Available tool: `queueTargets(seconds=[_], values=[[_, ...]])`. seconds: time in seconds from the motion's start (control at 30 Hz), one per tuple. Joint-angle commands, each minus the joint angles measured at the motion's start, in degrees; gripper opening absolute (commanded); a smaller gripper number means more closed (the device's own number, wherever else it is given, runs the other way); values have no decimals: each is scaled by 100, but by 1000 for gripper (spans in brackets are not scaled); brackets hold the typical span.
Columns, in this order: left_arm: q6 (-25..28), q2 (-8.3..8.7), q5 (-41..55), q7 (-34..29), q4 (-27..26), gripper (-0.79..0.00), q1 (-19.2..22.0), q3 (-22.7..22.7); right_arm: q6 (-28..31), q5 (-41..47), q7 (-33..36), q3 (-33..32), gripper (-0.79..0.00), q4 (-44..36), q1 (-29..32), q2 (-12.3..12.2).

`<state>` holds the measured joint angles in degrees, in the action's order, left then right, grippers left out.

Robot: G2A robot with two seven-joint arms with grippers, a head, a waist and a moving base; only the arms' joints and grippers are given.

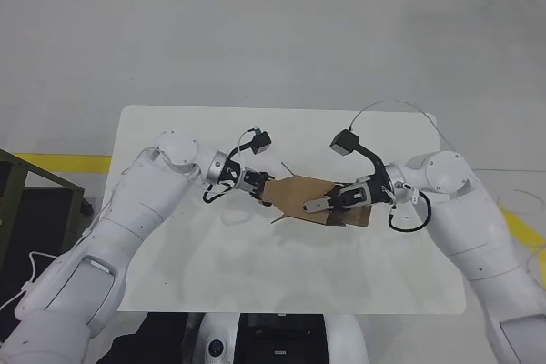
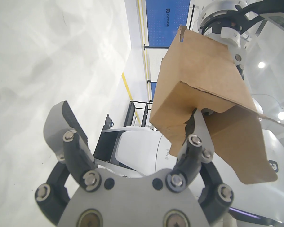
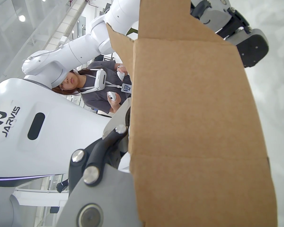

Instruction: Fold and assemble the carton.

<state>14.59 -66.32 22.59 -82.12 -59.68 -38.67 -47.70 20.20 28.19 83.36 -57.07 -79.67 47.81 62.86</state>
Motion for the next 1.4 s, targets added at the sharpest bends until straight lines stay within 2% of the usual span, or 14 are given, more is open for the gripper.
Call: queueTargets(seconds=[0.0, 0.37, 0.53, 0.8, 1.0, 1.37], values=[[16, 4, 6, -5, 9, 0, -6, -17, 16, 41, -27, -60, -785, 26, 25, -13], [79, 26, 35, -3, 13, 0, -63, -113, 85, 437, -13, -298, -785, 106, 141, -62], [414, 61, 79, 174, 19, 0, -141, -275, 58, 692, 15, -359, -785, 164, 210, -79], [1129, 217, 416, 374, 57, 0, -430, -869, -131, 1185, 204, -356, -785, 454, 208, -74], [1270, 343, 441, 514, -304, 0, -682, -1148, -155, 1257, 227, -358, -785, 532, 168, -74], [1270, 349, 451, 514, -331, 0, -698, -1156, -155, 1257, 227, -358, -785, 532, 168, -74]])
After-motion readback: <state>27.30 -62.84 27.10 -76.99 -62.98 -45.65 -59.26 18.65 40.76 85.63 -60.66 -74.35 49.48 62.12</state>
